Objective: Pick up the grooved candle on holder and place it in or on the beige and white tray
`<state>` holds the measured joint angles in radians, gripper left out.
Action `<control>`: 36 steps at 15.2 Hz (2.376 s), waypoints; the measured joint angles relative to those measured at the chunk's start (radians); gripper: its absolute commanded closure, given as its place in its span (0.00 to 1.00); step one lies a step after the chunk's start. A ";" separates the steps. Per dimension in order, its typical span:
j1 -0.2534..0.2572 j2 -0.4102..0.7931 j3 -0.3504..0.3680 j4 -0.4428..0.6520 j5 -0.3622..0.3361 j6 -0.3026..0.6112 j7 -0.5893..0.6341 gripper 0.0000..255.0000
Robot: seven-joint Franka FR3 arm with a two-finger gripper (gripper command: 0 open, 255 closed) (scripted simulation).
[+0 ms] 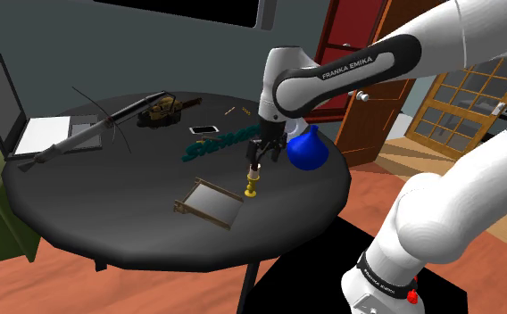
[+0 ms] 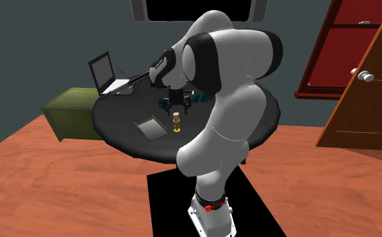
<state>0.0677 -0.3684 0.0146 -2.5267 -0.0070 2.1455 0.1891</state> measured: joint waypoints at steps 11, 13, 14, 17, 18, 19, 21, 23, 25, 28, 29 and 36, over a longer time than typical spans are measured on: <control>0.002 0.116 0.009 -0.045 -0.010 0.173 0.009 0.00; 0.002 0.117 0.009 -0.046 -0.010 0.176 0.009 0.00; 0.002 0.117 0.009 -0.046 -0.010 0.176 0.009 0.00; 0.002 0.118 0.009 -0.046 -0.010 0.176 0.009 1.00; 0.002 0.117 0.009 -0.046 -0.010 0.176 0.009 1.00; 0.002 0.117 0.009 -0.045 -0.010 0.176 0.009 1.00; 0.003 0.117 0.010 -0.045 -0.010 0.176 0.009 1.00; 0.003 0.117 0.010 -0.045 -0.010 0.176 0.009 1.00; 0.003 0.117 0.010 -0.045 -0.010 0.176 0.009 1.00; 0.002 0.107 0.009 -0.039 -0.010 0.159 0.009 1.00; 0.002 0.096 0.009 -0.036 -0.009 0.145 0.008 1.00; 0.004 0.041 0.009 0.014 -0.006 0.040 0.006 1.00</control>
<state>0.0715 -0.3273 0.0236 -2.5128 -0.0133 2.1859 0.1955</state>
